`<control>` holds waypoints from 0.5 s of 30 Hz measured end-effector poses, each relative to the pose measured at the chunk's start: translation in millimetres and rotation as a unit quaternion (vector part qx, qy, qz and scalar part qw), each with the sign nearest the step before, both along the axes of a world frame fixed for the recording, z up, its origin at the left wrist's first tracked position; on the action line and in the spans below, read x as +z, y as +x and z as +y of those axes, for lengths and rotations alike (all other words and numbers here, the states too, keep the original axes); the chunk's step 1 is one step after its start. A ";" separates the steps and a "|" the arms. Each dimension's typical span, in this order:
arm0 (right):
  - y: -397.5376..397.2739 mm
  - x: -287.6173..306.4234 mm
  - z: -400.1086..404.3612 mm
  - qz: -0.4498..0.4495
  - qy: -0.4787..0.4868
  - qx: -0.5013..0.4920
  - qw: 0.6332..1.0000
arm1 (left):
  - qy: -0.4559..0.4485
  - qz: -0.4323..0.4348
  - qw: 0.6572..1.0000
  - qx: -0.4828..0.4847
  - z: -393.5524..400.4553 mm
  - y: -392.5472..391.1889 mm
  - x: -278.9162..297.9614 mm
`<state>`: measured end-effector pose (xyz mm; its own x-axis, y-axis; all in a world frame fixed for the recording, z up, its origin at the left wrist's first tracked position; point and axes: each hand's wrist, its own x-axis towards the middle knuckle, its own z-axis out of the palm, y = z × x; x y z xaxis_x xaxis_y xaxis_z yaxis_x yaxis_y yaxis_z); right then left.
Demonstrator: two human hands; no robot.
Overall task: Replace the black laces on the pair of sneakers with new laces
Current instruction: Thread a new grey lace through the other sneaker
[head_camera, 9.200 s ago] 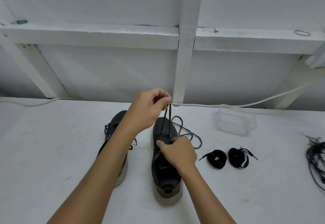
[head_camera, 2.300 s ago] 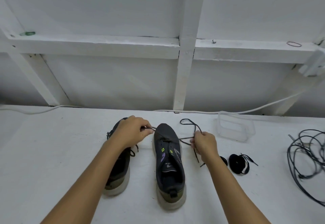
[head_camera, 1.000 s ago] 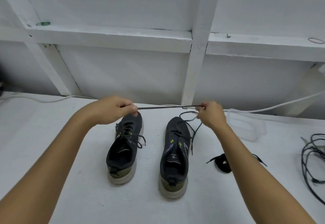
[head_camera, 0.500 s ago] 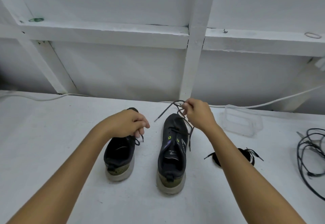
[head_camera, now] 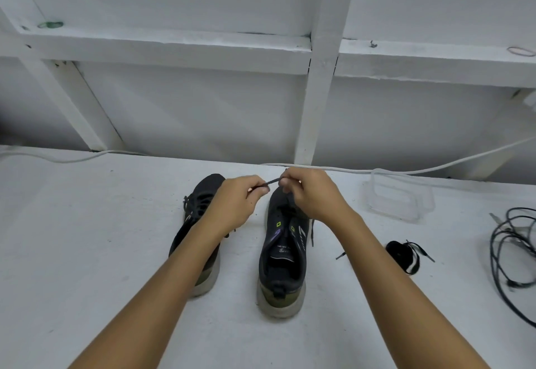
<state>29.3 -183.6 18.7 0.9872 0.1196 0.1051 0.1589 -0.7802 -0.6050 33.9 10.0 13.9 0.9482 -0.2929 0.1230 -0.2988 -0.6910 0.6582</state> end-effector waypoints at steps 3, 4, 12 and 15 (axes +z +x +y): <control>7.6 -2.9 -7.5 -0.006 0.000 -0.075 0.997 | 0.007 0.074 0.997 -0.016 4.4 -9.4 -3.7; 9.7 -3.8 -9.5 -0.005 -0.003 -0.085 0.996 | 0.013 0.091 0.995 -0.024 6.9 -12.9 -5.1; -3.3 -20.2 -4.5 0.029 0.074 -0.120 0.990 | -0.022 0.186 0.982 0.004 11.8 -26.5 -17.9; -26.0 -26.7 1.1 0.011 0.159 -0.174 0.972 | -0.139 0.193 0.969 0.072 6.1 -31.7 -25.6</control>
